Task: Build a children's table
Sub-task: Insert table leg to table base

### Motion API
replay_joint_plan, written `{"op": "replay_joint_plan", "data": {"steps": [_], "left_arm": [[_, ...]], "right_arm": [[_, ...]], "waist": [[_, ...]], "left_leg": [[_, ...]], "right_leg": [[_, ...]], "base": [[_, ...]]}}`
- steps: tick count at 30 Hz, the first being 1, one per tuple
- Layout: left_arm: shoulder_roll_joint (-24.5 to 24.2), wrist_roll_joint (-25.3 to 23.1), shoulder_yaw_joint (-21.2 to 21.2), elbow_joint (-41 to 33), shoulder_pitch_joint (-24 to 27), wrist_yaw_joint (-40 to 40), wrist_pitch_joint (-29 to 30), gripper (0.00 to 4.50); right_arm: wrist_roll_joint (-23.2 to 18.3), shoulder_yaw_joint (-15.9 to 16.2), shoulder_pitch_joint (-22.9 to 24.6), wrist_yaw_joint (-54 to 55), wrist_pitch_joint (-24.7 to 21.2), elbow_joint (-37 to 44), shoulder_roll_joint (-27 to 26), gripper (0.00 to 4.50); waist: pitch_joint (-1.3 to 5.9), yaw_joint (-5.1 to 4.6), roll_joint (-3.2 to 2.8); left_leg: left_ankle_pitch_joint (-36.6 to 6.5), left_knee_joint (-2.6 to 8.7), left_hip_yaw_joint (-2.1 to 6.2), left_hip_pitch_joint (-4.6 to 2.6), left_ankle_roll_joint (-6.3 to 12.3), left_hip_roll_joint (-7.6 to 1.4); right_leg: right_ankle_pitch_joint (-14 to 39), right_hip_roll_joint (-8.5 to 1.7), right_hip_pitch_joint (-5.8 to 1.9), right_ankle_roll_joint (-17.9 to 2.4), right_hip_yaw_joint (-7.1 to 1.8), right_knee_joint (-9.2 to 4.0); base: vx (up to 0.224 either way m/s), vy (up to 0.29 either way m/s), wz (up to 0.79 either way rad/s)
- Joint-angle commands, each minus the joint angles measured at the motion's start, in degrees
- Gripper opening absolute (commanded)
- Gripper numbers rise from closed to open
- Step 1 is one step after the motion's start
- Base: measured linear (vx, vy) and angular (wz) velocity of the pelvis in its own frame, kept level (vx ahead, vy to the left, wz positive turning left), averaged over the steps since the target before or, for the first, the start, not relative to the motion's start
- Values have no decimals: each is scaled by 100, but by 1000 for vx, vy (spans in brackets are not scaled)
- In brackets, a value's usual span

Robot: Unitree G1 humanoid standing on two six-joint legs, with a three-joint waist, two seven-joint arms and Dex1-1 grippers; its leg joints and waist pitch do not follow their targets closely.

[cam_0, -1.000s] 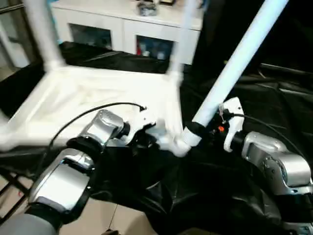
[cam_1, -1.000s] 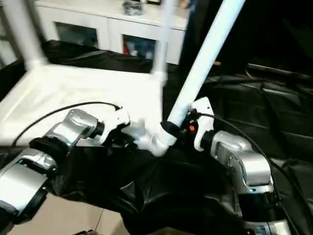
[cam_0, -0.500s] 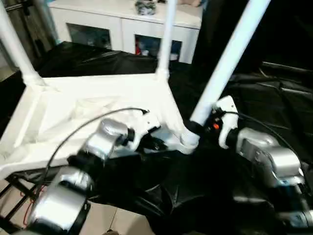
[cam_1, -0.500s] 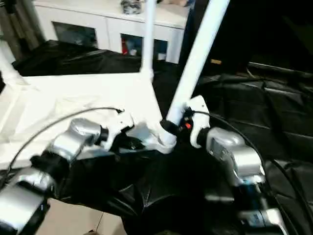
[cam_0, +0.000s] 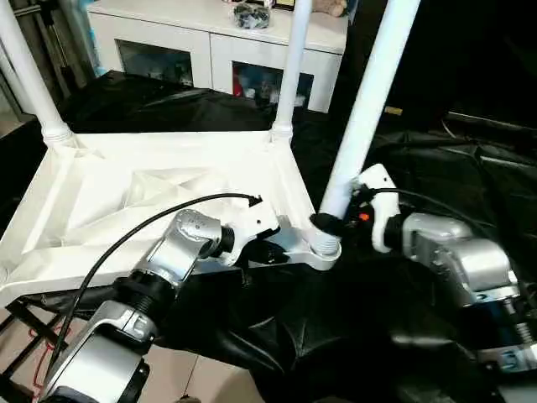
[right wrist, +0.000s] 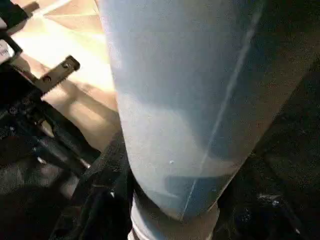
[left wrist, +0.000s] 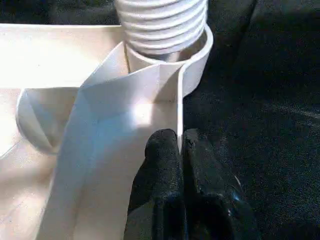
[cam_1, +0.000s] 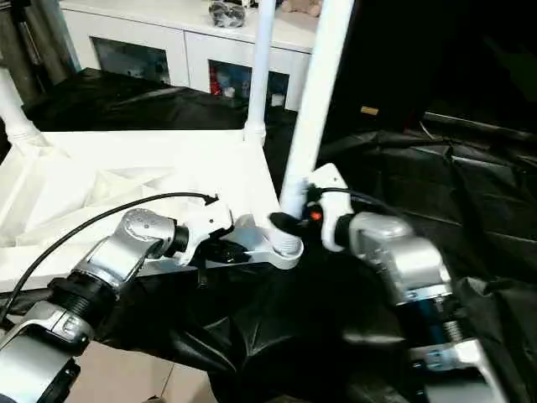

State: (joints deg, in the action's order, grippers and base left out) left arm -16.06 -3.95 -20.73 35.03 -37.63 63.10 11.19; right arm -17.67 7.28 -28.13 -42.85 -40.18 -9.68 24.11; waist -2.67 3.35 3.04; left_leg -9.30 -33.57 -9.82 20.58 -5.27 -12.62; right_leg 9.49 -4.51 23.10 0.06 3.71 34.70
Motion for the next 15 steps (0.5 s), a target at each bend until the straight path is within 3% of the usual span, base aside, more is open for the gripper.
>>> {"op": "replay_joint_plan", "data": {"steps": [1,6,9,13,15], "left_arm": [[-18,-17,-46,150,172,27,-35,0],[-84,90,-50,18,229,298,-239,0],[-105,90,-52,3,237,305,-278,0],[-123,185,-59,-67,256,524,-272,0],[-88,220,25,-41,234,454,-189,0]], "right_arm": [[36,25,23,-17,-132,-32,80,188],[60,41,16,-32,-120,-125,68,188],[46,46,22,-31,-123,-121,50,188],[-1,-78,40,4,96,-294,-120,188],[-198,-356,172,72,200,-448,-280,188]], "waist": [[312,5,52],[312,14,77],[304,11,62],[296,-8,60],[293,-18,40]], "left_leg": [[-1864,398,-7,-31,-6,-9],[-1802,402,-3,-27,-8,-20],[-1819,409,-6,-28,-10,-24],[-1898,408,-4,-30,-29,-13],[-1956,411,0,-33,-43,-10]], "right_leg": [[2924,-298,-185,-476,-176,-593],[2938,-309,-178,-470,-175,-586],[2890,-306,-168,-497,-182,-582],[3098,-315,-156,-451,-171,-610],[3170,-317,-149,-431,-170,-625]], "base": [[0,0,0],[0,0,0],[0,0,0],[0,0,0],[0,0,0]]}}
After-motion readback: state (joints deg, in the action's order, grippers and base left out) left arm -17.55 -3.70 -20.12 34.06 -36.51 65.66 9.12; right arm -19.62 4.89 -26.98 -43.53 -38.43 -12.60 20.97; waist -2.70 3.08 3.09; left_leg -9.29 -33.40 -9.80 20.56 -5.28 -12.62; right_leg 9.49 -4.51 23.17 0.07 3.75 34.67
